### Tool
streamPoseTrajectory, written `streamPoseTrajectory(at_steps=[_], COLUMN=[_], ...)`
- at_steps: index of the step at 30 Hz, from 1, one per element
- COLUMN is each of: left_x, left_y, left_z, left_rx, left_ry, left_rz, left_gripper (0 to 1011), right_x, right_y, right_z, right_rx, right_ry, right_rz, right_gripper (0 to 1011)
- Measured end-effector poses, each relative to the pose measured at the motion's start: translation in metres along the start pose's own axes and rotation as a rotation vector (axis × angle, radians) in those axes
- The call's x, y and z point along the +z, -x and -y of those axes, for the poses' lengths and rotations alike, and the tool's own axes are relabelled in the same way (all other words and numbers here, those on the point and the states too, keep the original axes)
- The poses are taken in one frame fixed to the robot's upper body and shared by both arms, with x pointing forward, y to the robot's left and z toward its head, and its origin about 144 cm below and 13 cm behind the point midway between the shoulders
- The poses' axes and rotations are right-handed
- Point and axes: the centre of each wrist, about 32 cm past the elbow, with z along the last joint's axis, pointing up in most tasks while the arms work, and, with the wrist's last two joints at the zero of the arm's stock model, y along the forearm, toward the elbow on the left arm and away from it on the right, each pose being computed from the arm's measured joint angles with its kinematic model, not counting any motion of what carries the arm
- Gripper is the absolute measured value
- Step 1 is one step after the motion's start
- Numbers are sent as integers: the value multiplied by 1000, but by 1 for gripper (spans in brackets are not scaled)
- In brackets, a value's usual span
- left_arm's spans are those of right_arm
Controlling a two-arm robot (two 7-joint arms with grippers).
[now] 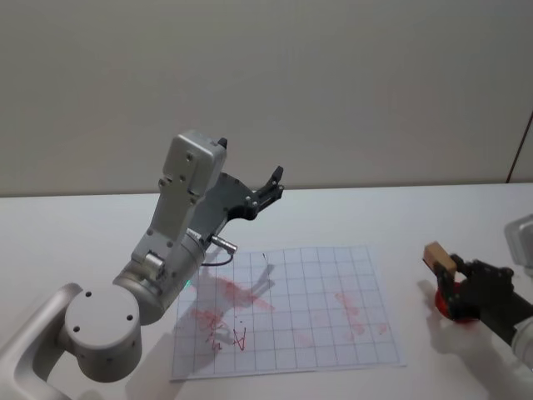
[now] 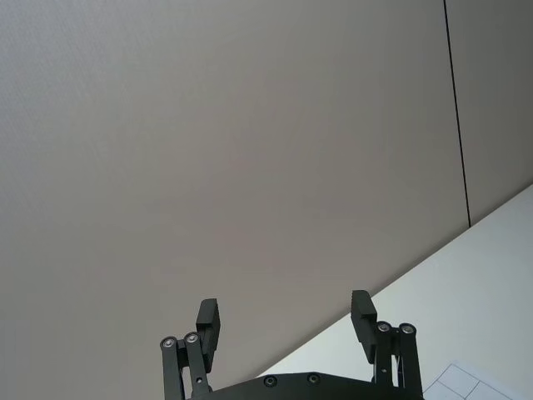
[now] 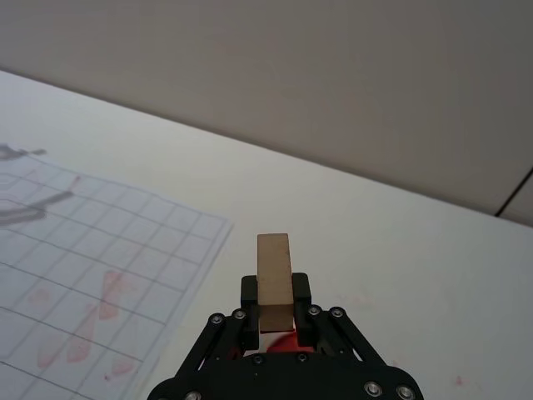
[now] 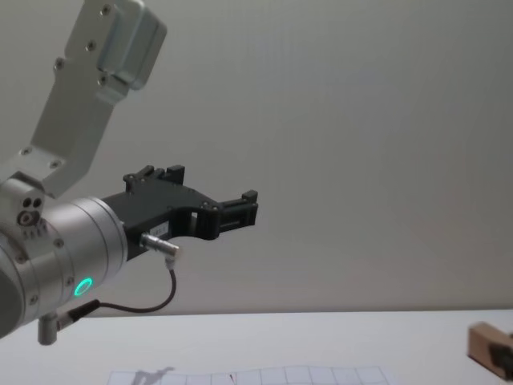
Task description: Use the one hand to pick up the stamp and affix it onto the A4 paper.
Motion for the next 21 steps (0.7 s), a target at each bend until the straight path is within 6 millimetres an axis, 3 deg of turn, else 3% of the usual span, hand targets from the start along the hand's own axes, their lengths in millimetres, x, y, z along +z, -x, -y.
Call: streamPoseTrajectory(at_steps=[11,21], left_x=[0,0], left_y=[0,0], left_z=[0,0], left_rx=[0,0], left_ry=[0,0], left_rz=[0,0], left_gripper=[1001,1001], right_x=[24,30], right_y=[7,15], right_z=[-20,-49], right_rx=[128,219], right_ry=[-98,-61], right_rz=[7,-16], right_gripper=[216,216])
